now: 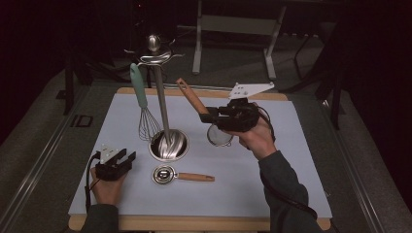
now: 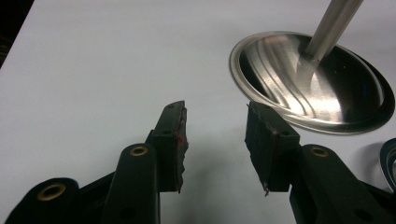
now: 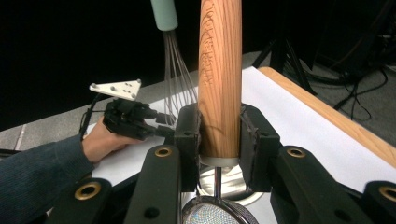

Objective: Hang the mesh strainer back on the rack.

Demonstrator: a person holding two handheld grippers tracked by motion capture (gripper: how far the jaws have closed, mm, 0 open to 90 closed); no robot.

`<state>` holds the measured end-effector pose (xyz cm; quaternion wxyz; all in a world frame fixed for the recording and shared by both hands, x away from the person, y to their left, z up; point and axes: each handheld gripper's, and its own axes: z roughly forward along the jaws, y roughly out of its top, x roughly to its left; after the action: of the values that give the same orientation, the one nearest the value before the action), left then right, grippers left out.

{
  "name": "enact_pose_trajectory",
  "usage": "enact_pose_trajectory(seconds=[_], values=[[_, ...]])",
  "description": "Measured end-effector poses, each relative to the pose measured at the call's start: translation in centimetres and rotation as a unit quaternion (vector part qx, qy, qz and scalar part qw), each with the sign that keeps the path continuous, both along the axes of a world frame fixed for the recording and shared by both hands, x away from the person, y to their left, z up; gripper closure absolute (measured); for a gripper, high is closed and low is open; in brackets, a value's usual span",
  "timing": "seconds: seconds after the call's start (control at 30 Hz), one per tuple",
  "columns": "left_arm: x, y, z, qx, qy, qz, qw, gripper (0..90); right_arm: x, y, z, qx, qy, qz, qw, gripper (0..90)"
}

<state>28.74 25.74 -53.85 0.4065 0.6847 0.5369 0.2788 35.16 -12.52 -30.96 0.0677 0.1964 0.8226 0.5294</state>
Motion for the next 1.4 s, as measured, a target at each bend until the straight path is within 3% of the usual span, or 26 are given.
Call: enact_pose_trajectory(seconds=[0.37,0.73,1.1,1.4], values=[[0.0,0.0,0.0,-0.002,0.0,0.001,1.0,58.4,-0.5,0.4,1.7,0.03,-0.029,0.023,0.9989,71.1],[0.0,0.0,0.0,-0.003,0.0,0.001,1.0,58.4,-0.9,1.1,3.2,0.055,-0.04,0.042,0.9968,71.1],[0.0,0.1,0.0,-0.003,0.0,0.0,1.0,58.4,-0.9,2.4,3.8,0.055,-0.047,0.053,0.996,71.1],[0.0,0.1,0.0,-0.003,0.001,0.0,1.0,58.4,-0.3,3.4,3.7,0.043,-0.054,0.043,0.9967,71.0]])
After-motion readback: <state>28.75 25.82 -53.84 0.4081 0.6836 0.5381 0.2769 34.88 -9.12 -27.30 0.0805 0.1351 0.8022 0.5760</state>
